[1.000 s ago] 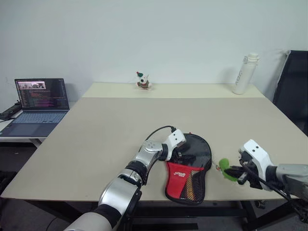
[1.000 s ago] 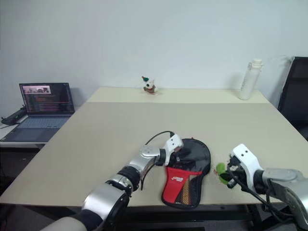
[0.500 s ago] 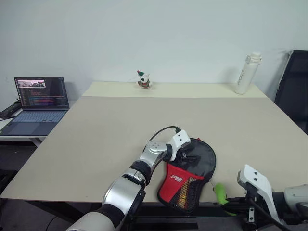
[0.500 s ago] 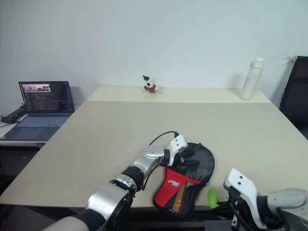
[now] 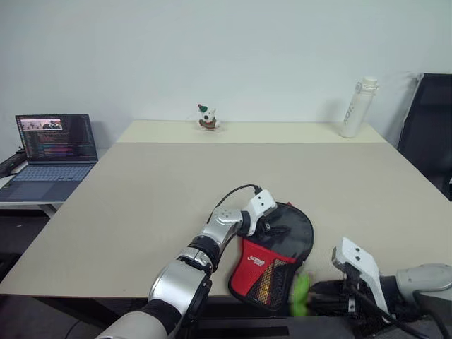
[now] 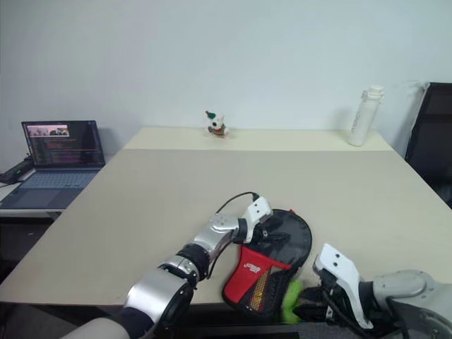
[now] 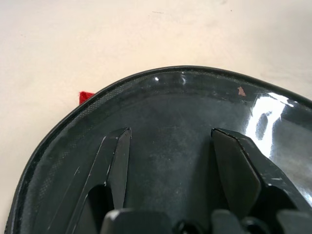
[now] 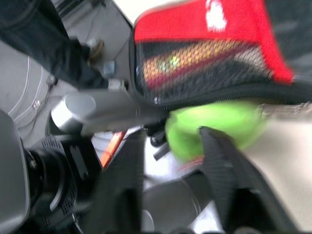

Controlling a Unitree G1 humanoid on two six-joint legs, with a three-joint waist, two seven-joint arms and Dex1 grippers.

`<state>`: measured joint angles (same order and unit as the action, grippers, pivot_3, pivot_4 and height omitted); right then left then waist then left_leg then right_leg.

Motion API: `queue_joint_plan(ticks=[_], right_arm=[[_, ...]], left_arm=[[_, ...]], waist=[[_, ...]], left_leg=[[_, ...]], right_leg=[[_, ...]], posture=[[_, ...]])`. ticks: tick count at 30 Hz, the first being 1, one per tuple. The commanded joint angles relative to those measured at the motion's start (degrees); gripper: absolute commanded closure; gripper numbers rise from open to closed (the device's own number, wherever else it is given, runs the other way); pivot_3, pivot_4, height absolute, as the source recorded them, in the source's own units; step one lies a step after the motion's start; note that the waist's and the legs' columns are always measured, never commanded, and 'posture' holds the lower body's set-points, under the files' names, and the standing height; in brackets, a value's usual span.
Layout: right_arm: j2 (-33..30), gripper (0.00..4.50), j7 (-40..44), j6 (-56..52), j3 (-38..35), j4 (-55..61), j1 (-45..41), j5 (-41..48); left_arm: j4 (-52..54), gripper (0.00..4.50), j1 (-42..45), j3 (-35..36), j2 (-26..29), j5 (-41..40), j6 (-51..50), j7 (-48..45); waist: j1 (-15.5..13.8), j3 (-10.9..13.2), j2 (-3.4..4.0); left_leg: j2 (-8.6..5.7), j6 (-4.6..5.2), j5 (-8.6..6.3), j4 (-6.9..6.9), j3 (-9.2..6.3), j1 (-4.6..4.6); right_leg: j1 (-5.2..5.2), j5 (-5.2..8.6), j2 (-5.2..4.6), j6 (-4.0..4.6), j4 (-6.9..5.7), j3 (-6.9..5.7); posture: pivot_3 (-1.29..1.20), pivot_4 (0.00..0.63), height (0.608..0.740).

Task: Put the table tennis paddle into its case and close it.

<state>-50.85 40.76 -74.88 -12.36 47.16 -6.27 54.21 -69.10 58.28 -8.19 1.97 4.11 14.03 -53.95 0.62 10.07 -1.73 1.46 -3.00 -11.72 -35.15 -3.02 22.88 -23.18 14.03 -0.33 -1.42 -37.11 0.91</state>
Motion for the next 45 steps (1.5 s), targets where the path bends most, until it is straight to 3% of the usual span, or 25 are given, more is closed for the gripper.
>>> queue_joint_plan(ticks=[1, 5, 8, 14, 17, 20, 26, 30, 40, 45], right_arm=[[2.0, 1.36, -3.6, -1.9, -4.4, -3.9, -7.3, 8.1], [4.4, 0.03, -9.0, 0.2, -2.1, -9.8, -12.6, 4.5], [9.0, 0.03, -14.4, 6.0, 2.6, -20.0, -16.9, -4.7], [16.0, 0.03, -17.5, 13.8, 5.9, -34.3, -20.7, -13.9], [17.5, 0.0, -16.2, 18.8, 9.0, -41.0, -21.3, -19.2], [18.6, 0.0, -15.3, 21.1, 10.4, -44.7, -21.6, -21.7], [20.6, 0.0, -14.1, 24.0, 11.1, -49.9, -21.4, -25.6], [23.8, 0.96, -14.5, 24.1, 9.9, -52.6, -22.4, -25.8], [25.1, 4.4, -8.7, 26.6, 15.0, -55.7, -29.4, -29.9], [26.1, 4.47, -5.0, 31.6, 18.0, -63.7, -36.0, -34.3]], left_arm=[[6.3, 1.62, -2.0, 2.8, 3.1, -3.9, -1.5, -4.6], [18.1, 1.62, -5.7, 4.8, 7.2, -9.1, -8.2, -11.0], [35.3, 1.62, -11.7, 6.1, 14.5, -15.6, -20.7, -18.3], [53.2, 1.62, -20.0, 6.5, 23.7, -20.4, -32.5, -19.3], [60.4, 1.04, -23.6, 6.7, 27.1, -23.0, -38.0, -19.6], [65.7, 0.1, -26.5, 6.4, 29.7, -24.3, -39.7, -19.9], [71.3, 0.04, -30.8, 6.0, 33.7, -24.8, -39.5, -20.2], [72.2, 0.0, -32.0, 6.2, 34.2, -24.6, -38.7, -18.8], [70.9, 0.0, -31.2, 6.0, 33.2, -24.3, -35.6, -16.2], [71.2, 0.0, -31.3, 5.3, 32.9, -24.2, -35.4, -15.8]], waist=[[0.5, 0.0, 0.01], [1.1, 0.1, -0.05], [1.4, 0.1, -0.03], [1.1, 0.1, 0.03], [1.0, 0.1, 0.02], [1.0, 0.1, 0.04], [1.2, 0.1, 0.06], [1.2, 0.1, 0.06], [1.7, 0.1, 0.1], [2.1, 0.2, 0.11]], left_leg=[[0.01, 0.0, 0.0, 0.0, 0.0, 0.0], [0.1, 0.01, 0.0, 0.03, -0.03, 0.01], [0.13, 0.01, 0.0, 0.08, 0.02, 0.03], [0.16, 0.01, 0.01, 0.08, 0.03, 0.01], [0.14, 0.01, 0.01, 0.05, 0.03, 0.03], [0.14, 0.01, 0.01, 0.05, 0.04, 0.04], [0.19, 0.01, 0.01, 0.06, 0.05, -0.01], [0.19, 0.02, 0.01, 0.02, 0.08, -0.06], [0.21, 0.02, 0.01, 0.03, 0.12, -0.09], [0.21, 0.03, 0.02, 0.02, 0.17, -0.11]], right_leg=[[0.0, -0.01, 0.01, 0.0, -0.02, 0.0], [-0.05, -0.03, 0.09, 0.04, -0.06, 0.0], [-0.1, -0.03, 0.1, 0.05, -0.05, 0.07], [-0.13, -0.02, 0.14, 0.06, -0.1, 0.1], [-0.12, -0.02, 0.12, 0.06, -0.1, 0.1], [-0.12, -0.02, 0.12, 0.07, -0.09, 0.11], [-0.13, -0.02, 0.14, 0.09, -0.13, 0.11], [-0.13, -0.05, 0.14, 0.14, -0.18, 0.13], [-0.15, -0.08, 0.17, 0.19, -0.23, 0.18], [-0.26, -0.07, 0.19, 0.21, -0.44, 0.23]], posture=[[0.0, 0.15, 0.74], [0.0, 0.15, 0.74], [0.0, 0.15, 0.74], [0.0, 0.15, 0.74], [0.0, 0.15, 0.74], [0.0, 0.15, 0.74], [0.0, 0.15, 0.74], [0.0, 0.15, 0.74], [0.0, 0.15, 0.74], [0.0, 0.15, 0.74]])
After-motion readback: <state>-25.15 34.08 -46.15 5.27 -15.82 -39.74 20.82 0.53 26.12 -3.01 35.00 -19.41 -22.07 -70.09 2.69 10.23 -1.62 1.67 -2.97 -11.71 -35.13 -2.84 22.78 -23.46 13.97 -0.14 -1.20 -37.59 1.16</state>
